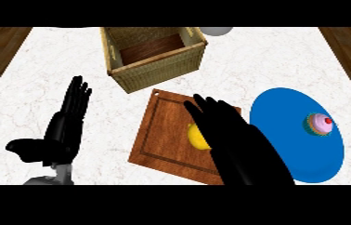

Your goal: Pick the lemon from the cutting board and place it in the basket

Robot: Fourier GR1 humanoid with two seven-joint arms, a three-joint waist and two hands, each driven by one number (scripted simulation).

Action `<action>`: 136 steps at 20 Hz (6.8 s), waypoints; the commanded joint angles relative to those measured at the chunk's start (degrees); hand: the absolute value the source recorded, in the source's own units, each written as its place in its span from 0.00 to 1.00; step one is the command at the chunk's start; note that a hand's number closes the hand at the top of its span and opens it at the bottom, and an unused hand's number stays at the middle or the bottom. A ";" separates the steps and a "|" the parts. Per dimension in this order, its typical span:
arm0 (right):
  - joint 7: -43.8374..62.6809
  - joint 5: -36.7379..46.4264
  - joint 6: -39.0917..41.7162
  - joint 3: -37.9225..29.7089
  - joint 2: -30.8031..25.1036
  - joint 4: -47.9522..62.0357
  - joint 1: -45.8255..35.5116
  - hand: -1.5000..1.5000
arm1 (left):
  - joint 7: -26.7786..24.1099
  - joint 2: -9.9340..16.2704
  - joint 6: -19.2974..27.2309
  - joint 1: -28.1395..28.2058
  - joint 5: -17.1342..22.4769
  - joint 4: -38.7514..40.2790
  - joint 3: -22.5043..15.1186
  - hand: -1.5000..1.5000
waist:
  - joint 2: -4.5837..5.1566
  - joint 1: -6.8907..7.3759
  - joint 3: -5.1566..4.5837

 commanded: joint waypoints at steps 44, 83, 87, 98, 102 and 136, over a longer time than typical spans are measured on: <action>-14.85 25.53 -0.83 -2.72 9.25 21.98 12.22 0.00 | 3.43 -5.21 -6.21 2.98 -4.80 -5.04 4.33 0.50 | 0.47 0.77 0.29; -29.77 29.56 -12.01 -2.17 9.00 47.08 9.92 1.00 | 7.12 -8.55 -9.47 0.03 -7.66 -6.47 7.89 0.50 | 0.49 1.08 0.31; -26.82 31.53 -10.95 1.19 11.31 45.48 9.77 1.00 | 4.01 -8.83 -10.67 4.03 -7.34 -6.40 8.39 0.50 | 0.46 1.04 0.29; -17.47 18.29 -17.57 15.49 11.35 47.66 -4.72 1.00 | 3.12 -10.05 -11.66 -3.64 -9.63 0.12 5.75 0.50 | 1.51 6.97 0.35; -15.87 14.37 -23.76 17.40 11.38 49.18 -11.75 1.00 | 3.59 -10.90 -11.74 -5.45 -10.42 1.17 4.17 0.50 | 1.85 8.86 0.36; 12.38 -8.77 -43.36 10.99 11.37 48.31 -56.94 1.00 | 1.76 -9.72 -10.45 1.50 -9.09 -2.19 8.57 0.50 | 0.16 1.22 0.24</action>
